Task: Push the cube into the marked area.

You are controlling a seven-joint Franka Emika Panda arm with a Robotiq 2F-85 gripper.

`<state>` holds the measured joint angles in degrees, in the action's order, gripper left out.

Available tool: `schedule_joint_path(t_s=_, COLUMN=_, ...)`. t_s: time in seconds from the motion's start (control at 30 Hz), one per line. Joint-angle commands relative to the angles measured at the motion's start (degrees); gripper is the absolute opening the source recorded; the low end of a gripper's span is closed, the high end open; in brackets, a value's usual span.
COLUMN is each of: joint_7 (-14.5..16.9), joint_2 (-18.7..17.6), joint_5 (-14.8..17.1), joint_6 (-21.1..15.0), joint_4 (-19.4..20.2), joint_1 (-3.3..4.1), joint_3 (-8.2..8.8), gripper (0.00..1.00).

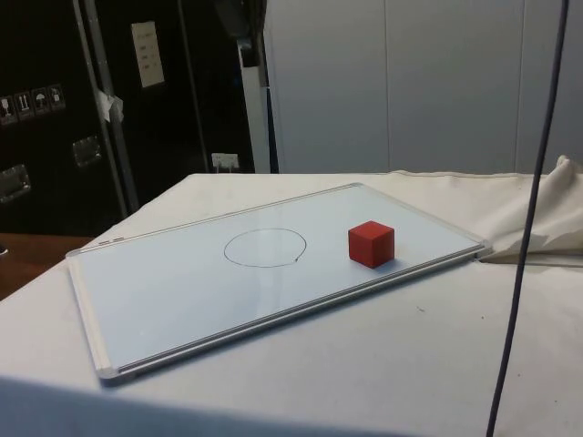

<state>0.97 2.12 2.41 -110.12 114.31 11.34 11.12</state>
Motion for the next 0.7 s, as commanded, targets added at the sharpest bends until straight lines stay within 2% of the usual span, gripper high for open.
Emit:
schedule_joint_path(t_s=0.0, joint_7=0.40, joint_2=0.86, joint_5=0.74, joint_6=-1.26, joint_4=1.15, joint_1=0.00, joint_3=0.06, gripper=0.00)
schedule_joint_path(t_s=0.1, joint_7=0.69, joint_2=2.29, joint_5=1.38, joint_6=-2.69, joint_4=3.44, joint_1=0.06, joint_3=0.06, gripper=0.00)
schedule_joint_path(t_s=0.13, joint_7=0.34, joint_2=2.01, joint_5=0.86, joint_6=-2.01, joint_4=3.15, joint_1=0.00, joint_3=0.00, gripper=0.00)
schedule_joint_path(t_s=0.4, joint_7=1.66, joint_2=6.25, joint_5=2.75, joint_6=-6.30, joint_4=9.85, joint_1=0.00, joint_3=0.23, gripper=0.00)
schedule_joint_path(t_s=0.43, joint_7=1.26, joint_2=5.44, joint_5=2.18, joint_6=-5.21, joint_4=8.82, joint_1=0.00, joint_3=0.11, gripper=0.00)
schedule_joint_path(t_s=0.47, joint_7=1.83, joint_2=6.76, joint_5=2.75, joint_6=-6.76, joint_4=10.77, joint_1=-0.06, joint_3=0.29, gripper=0.00)
schedule_joint_path(t_s=0.67, joint_7=2.69, joint_2=10.08, joint_5=2.46, joint_6=-9.68, joint_4=16.44, joint_1=-0.11, joint_3=0.92, gripper=0.00)
